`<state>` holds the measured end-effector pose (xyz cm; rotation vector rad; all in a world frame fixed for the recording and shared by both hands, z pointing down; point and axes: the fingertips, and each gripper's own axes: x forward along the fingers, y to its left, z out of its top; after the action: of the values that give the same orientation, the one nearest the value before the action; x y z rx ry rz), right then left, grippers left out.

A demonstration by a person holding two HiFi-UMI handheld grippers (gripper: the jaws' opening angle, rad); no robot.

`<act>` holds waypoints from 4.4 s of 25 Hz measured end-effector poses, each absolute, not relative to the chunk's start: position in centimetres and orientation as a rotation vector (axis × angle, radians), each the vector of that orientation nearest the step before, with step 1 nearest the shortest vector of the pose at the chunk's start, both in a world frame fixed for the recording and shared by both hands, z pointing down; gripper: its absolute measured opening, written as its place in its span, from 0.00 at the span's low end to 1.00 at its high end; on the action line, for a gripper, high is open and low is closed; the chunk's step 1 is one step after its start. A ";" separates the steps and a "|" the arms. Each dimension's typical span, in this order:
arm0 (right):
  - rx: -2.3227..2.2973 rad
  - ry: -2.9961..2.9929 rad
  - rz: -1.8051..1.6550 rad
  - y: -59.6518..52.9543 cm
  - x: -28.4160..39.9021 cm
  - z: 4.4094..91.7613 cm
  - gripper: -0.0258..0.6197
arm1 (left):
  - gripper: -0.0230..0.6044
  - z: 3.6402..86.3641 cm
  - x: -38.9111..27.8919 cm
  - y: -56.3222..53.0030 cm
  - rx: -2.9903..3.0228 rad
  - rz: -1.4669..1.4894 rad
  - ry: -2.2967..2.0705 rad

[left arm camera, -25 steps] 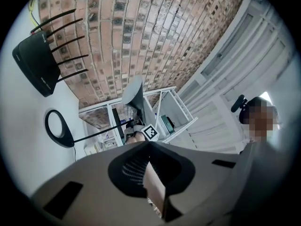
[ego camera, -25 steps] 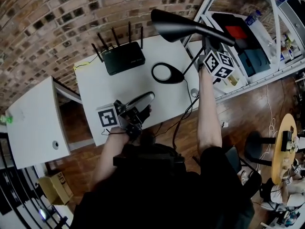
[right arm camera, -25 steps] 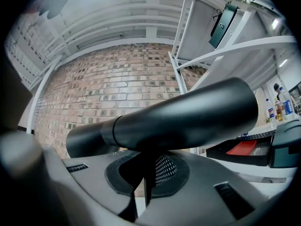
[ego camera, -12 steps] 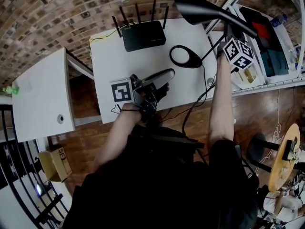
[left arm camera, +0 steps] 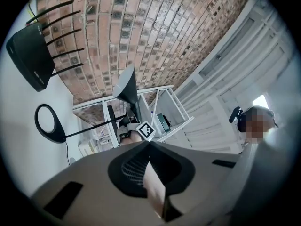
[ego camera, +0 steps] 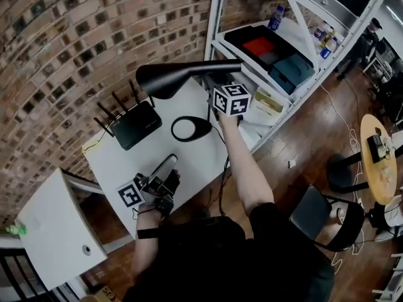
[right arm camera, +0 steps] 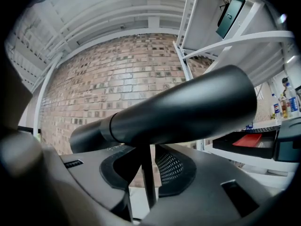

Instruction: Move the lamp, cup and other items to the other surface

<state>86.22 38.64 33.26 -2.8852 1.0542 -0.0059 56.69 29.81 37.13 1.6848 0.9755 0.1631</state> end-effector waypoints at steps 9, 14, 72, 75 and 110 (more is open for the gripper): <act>-2.890 1.026 -0.045 41.1 84.6 33.6 0.22 | 0.04 37.7 56.2 30.6 1.630 0.217 0.982; -2.845 1.037 -0.008 42.2 81.2 31.9 0.22 | 0.04 36.7 54.7 32.5 1.631 0.243 1.054; -2.049 1.285 0.178 31.4 40.6 26.2 0.06 | 0.04 34.0 34.7 25.8 1.466 0.298 1.404; -1.957 1.262 0.138 32.5 38.9 26.6 0.05 | 0.04 33.8 32.6 27.1 1.468 0.299 1.394; -1.733 1.419 0.143 38.0 20.8 26.2 0.05 | 0.04 32.1 13.8 33.1 1.696 0.241 1.290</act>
<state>20.76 38.03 26.20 -1.7334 1.4192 0.1428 13.83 33.14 32.07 1.6963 1.2904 0.2409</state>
